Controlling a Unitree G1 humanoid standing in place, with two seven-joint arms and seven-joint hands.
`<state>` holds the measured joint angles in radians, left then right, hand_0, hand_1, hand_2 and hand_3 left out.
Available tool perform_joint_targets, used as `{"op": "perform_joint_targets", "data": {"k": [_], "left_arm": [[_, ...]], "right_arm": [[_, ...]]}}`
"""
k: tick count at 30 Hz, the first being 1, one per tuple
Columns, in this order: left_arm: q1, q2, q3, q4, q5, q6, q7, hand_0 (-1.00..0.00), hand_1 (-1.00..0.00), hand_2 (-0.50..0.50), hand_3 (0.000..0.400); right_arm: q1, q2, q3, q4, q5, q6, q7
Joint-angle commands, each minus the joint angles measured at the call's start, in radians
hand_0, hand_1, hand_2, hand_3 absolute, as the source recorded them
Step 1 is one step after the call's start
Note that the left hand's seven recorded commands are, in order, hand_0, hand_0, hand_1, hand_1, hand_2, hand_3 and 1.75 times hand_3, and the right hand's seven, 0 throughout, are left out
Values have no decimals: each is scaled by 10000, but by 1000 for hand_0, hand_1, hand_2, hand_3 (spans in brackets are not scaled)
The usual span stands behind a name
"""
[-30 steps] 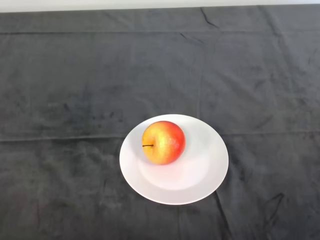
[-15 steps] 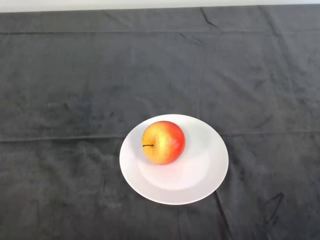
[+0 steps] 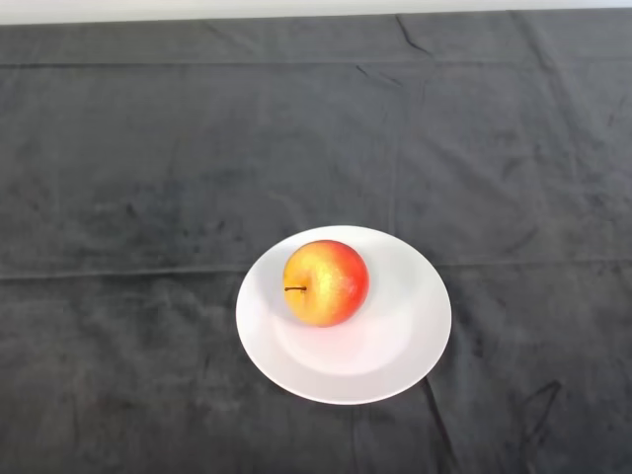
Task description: Move the apple to the plate
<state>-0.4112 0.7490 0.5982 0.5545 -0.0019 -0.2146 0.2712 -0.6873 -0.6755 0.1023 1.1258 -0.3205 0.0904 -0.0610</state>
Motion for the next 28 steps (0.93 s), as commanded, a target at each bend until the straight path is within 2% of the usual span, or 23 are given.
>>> {"op": "perform_joint_targets", "data": {"k": [1,28], "left_arm": [[-211,622,-266,213,-30,-200,28,0,0,0,0],[-205,699,-265,349,-90,-269,-41,0,0,0,0]], "right_arm": [[52,-270,-111,115,-88,-84,-65],[56,-280,-111,109,-84,-88,-64]]}}
